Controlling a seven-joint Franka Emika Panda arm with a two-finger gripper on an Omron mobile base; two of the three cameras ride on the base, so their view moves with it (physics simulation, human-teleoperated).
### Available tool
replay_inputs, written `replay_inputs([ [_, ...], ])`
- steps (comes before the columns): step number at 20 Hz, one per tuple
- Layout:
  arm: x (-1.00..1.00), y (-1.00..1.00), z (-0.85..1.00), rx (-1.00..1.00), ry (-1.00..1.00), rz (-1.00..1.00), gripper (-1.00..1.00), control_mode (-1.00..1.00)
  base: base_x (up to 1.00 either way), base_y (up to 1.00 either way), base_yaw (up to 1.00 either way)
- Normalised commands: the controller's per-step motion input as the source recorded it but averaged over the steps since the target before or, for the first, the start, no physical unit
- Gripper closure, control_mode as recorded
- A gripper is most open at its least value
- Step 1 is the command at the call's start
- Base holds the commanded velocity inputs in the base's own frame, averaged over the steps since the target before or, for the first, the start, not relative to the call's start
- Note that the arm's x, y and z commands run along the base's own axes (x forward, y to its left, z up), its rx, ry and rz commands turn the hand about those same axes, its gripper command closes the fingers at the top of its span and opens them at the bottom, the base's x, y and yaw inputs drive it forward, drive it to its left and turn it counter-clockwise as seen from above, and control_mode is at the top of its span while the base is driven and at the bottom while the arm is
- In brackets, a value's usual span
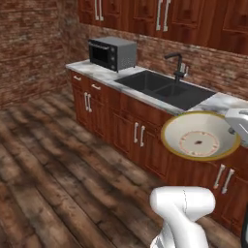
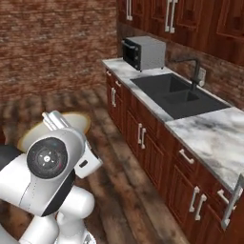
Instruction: Pick up the bowls from the cabinet and place each bowl in front of a stool on the dining counter.
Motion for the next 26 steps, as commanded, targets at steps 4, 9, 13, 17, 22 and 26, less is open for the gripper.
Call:
replay_inputs([
  [4,0.0,0.0,0.0,0.0,0.0,0.0,1.0,1.0,1.0,1.0,0.26],
  [9,0.0,0.0,0.0,0.0,0.0,0.0,1.0,1.0,1.0,0.99,0.11],
  [13,0.0,0.0,0.0,0.0,0.0,0.0,1.0,1.0,1.0,0.97,0.03],
  [17,0.0,0.0,0.0,0.0,0.0,0.0,1.0,1.0,1.0,1.0,0.03],
  [22,0.0,0.0,0.0,0.0,0.0,0.0,1.0,1.0,1.0,0.74,0.18],
  [26,0.0,0.0,0.0,0.0,0.0,0.0,1.0,1.0,1.0,0.13,0.45],
])
